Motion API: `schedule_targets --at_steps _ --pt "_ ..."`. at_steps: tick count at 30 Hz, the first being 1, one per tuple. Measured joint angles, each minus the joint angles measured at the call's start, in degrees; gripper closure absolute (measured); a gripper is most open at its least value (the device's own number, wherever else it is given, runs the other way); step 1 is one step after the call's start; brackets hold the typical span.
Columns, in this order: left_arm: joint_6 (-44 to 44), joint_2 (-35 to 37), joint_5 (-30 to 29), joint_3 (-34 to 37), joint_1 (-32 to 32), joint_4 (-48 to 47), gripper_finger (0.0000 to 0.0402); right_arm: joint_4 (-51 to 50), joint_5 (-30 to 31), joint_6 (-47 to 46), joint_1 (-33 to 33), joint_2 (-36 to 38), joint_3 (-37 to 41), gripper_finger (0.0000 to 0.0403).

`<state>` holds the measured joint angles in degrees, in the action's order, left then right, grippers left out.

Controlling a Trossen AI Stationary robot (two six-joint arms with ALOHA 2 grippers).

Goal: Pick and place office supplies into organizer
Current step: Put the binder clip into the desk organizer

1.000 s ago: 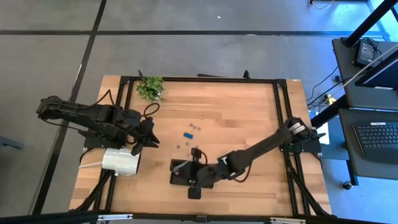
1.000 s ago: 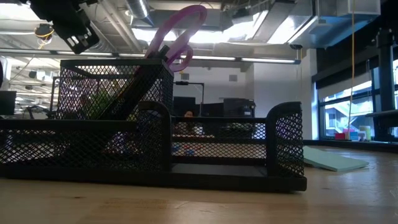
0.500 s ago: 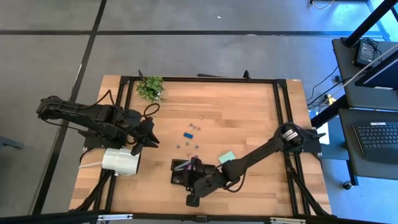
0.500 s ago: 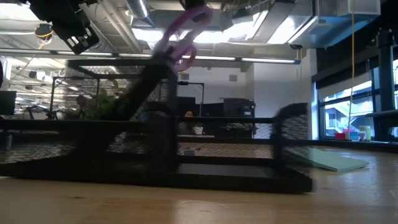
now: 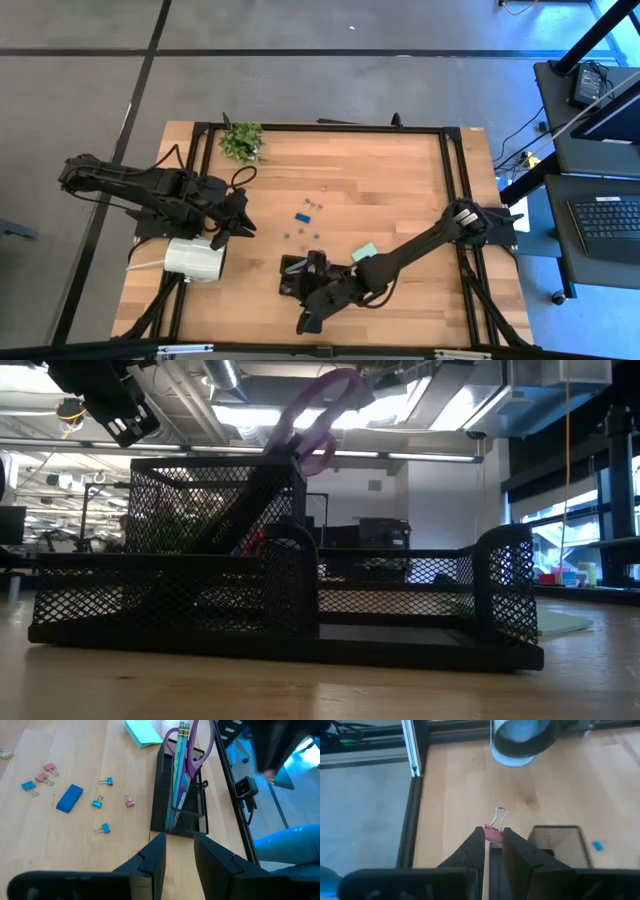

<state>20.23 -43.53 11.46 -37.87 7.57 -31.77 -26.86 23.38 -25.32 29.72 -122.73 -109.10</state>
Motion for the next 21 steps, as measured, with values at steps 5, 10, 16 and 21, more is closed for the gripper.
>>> schedule_targets --at_steps 5,10,16,21 --pt "0.00 0.00 0.00 0.00 0.00 -0.04 0.0306 -16.35 0.09 -5.81 1.18 0.14 -8.31 0.0349" --pt "-0.01 0.00 0.00 0.00 0.00 -0.26 0.0306 -28.36 -0.07 -15.85 3.85 0.13 -10.60 0.0349" --pt "-1.57 0.00 0.00 0.00 0.00 -0.26 0.0306 -26.00 2.38 -19.45 6.73 -1.07 -6.70 0.0349" --pt "-1.97 -0.14 0.02 0.00 0.00 -0.27 0.0306 -14.43 7.30 -19.41 7.23 -1.45 0.24 0.0349"
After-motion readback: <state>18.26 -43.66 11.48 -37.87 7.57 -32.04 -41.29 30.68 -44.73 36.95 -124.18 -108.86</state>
